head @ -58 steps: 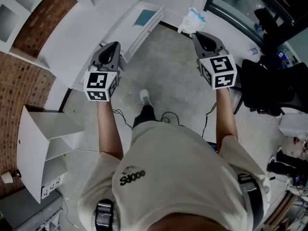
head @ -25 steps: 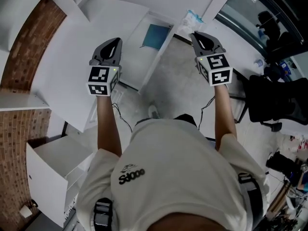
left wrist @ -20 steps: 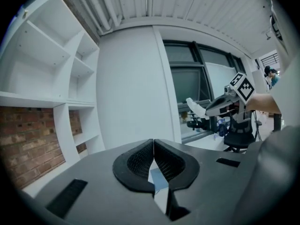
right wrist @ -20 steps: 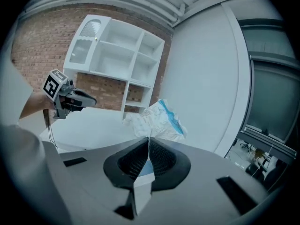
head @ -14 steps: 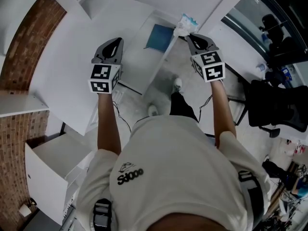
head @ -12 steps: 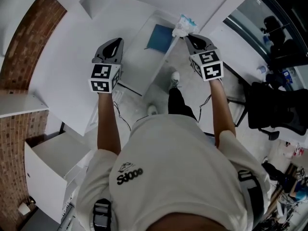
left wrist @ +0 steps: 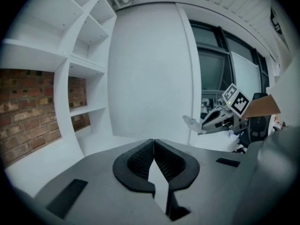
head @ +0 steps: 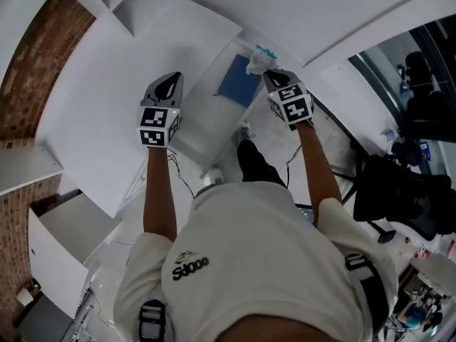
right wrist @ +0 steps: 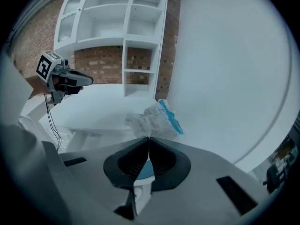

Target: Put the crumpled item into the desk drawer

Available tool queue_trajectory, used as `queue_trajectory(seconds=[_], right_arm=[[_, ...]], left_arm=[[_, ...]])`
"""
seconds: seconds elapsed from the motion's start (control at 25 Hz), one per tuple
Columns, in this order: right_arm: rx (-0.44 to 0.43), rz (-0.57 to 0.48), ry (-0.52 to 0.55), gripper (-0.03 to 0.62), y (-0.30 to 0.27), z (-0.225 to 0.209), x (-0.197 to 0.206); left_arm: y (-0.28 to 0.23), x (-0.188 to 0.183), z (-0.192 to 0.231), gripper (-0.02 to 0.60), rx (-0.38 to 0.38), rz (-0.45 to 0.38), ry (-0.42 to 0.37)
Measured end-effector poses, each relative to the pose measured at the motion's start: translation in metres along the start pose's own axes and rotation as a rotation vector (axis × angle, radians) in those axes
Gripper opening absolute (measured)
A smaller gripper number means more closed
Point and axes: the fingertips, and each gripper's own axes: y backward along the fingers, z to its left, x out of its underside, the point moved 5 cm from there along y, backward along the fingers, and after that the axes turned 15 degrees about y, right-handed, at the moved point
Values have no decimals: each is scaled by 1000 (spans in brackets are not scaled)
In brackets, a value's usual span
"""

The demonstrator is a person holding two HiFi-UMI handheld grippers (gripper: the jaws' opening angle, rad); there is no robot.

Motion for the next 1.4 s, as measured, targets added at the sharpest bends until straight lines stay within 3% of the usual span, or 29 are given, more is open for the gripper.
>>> queue_trajectory(seconds=[0.24,0.6,1.0,1.28,1.4], right_arm=[[-136,99,30,9,-101,-26,22],[-327,233,39,9,-224,-17,51],[-375,443,-23,11,-284,-11,99],[-352,432,1,10,-316,-16,98],[-333,353,36,11,-330,-22,82]], left_arm=[[-68,8,20,18,-19,56,30],[-100,31,54,18,-111,139,88],[-99,49,80,18,-188,180,133],[-107,55,91,18,-225,190,165],[-111,56,90,18,-220,195,158]])
